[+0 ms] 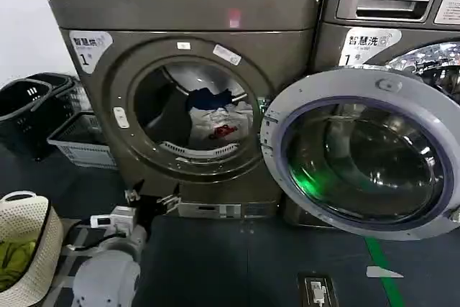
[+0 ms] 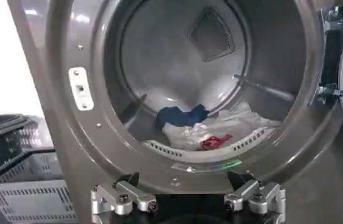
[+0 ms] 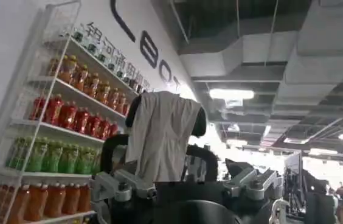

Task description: Grasp the clothes from the dryer.

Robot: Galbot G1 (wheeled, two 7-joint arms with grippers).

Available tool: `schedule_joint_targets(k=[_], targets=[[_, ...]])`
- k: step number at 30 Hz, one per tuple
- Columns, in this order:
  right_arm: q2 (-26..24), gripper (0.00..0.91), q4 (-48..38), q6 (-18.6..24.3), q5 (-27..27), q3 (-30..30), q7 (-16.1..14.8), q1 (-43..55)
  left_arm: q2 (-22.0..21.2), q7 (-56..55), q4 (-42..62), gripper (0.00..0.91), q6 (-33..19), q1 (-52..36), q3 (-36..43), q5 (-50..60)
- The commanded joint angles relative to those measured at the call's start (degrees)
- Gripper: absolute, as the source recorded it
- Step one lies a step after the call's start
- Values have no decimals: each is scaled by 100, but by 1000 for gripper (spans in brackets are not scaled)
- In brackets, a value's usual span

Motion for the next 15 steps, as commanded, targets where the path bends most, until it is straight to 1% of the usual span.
schedule_joint_targets(k=[1,15], targets=[[10,907,28,23,65,1,50,-10,3,4,12,907,281,-10,12,17],[7,907,50,4,84,14,27,3,13,-1,-23,907,281,23,18,-173]])
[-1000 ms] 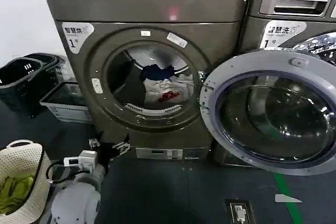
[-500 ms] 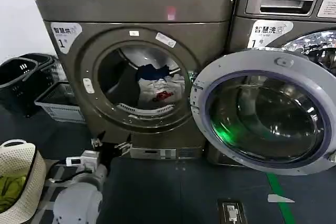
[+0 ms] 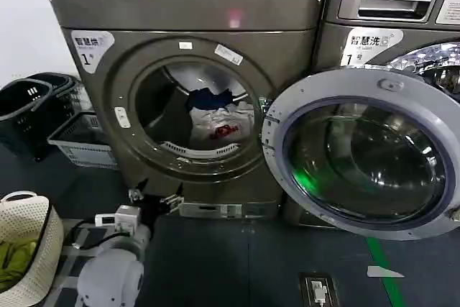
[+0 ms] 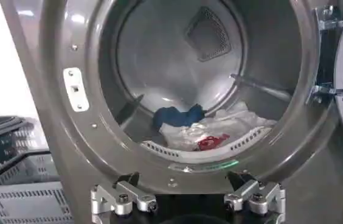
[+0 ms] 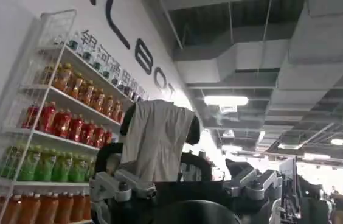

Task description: Grasp the clothes from the dryer.

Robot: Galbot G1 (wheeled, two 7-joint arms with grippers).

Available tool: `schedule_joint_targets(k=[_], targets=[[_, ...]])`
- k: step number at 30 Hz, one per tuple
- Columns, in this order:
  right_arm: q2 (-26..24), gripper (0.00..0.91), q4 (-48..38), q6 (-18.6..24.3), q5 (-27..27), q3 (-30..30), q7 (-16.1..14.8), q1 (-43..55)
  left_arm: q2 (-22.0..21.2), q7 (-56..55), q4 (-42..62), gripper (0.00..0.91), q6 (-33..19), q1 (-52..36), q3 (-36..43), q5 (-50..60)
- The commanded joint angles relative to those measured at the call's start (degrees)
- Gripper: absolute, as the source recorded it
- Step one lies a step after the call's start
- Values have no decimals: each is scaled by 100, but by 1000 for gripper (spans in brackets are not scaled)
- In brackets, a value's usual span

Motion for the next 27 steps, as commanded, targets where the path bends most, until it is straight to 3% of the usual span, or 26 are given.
schedule_joint_targets(k=[1,27], targets=[[-11,907,9,-5,15,-2,10,10,-3,-25,-23,907,281,-12,19,-59],[25,907,-76,-43,24,12,14,126,-12,-58,57,907,281,-46,53,-46]])
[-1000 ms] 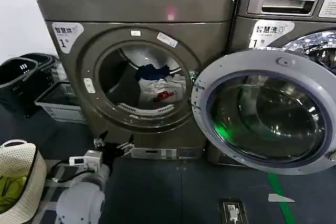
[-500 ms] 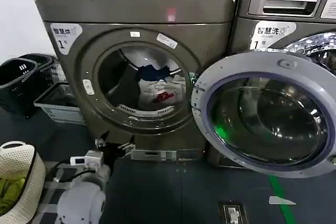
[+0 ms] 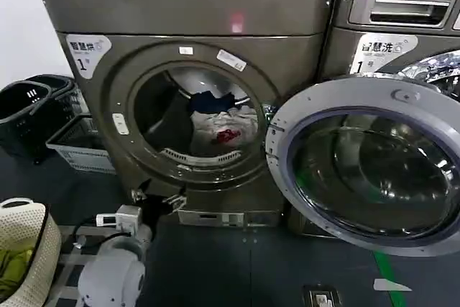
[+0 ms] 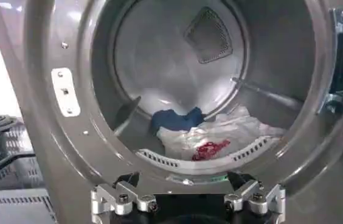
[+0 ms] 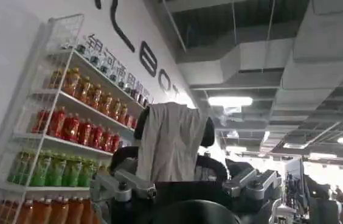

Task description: Grasp the clothes from the dryer.

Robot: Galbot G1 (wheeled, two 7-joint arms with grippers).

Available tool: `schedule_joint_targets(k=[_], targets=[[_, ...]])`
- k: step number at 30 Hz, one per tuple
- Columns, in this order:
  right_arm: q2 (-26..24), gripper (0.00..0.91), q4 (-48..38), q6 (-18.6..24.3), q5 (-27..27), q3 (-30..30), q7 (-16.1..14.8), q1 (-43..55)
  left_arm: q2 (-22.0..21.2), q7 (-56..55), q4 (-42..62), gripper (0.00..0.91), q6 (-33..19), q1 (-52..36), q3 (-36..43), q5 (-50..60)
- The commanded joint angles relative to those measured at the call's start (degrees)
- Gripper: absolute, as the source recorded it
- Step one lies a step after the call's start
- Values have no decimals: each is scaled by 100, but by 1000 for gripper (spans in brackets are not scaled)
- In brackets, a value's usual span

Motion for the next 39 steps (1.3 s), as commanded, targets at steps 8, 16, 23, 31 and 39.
schedule_joint_targets(k=[8,16,23,31,39], targets=[[14,907,3,12,1,-24,-9,27,10,-4,25,907,281,-12,-18,-7],[18,907,-46,38,-4,24,-18,-31,32,10,129,907,281,-30,-125,-11],[1,907,-51,33,-10,29,-10,-12,20,18,117,907,281,-19,-57,-11],[3,907,-68,40,-11,55,-11,-25,25,19,109,907,281,-37,-47,-1],[6,907,-82,42,-14,39,-13,11,16,26,95,907,281,-3,-49,5]])
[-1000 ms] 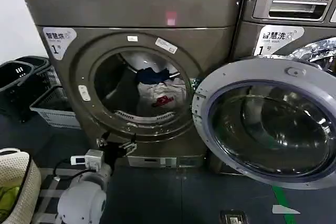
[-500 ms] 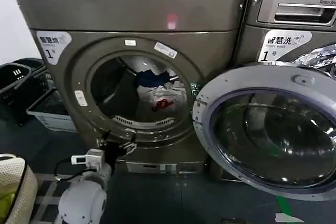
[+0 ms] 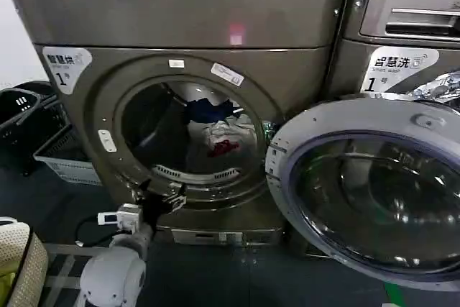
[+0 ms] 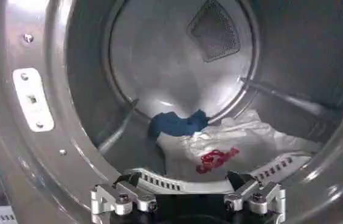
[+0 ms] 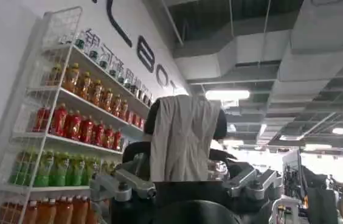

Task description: Grasp the clothes from the dryer.

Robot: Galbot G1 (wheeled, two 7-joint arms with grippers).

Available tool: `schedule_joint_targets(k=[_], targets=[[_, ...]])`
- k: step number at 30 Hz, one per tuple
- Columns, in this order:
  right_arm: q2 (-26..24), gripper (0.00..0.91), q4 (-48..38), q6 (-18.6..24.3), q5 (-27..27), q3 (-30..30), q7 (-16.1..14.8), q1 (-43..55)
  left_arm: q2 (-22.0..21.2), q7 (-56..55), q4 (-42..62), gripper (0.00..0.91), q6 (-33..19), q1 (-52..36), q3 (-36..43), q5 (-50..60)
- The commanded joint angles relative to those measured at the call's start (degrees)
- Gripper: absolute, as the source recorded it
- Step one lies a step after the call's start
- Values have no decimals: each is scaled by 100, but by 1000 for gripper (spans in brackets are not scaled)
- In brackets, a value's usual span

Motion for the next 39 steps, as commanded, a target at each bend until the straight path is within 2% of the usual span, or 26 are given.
schedule_joint_targets(k=[1,39], targets=[[0,907,2,4,-2,-8,-1,6,3,2,-25,907,281,26,-8,6],[66,907,-37,55,8,28,-32,-13,6,-21,12,907,281,49,22,21]])
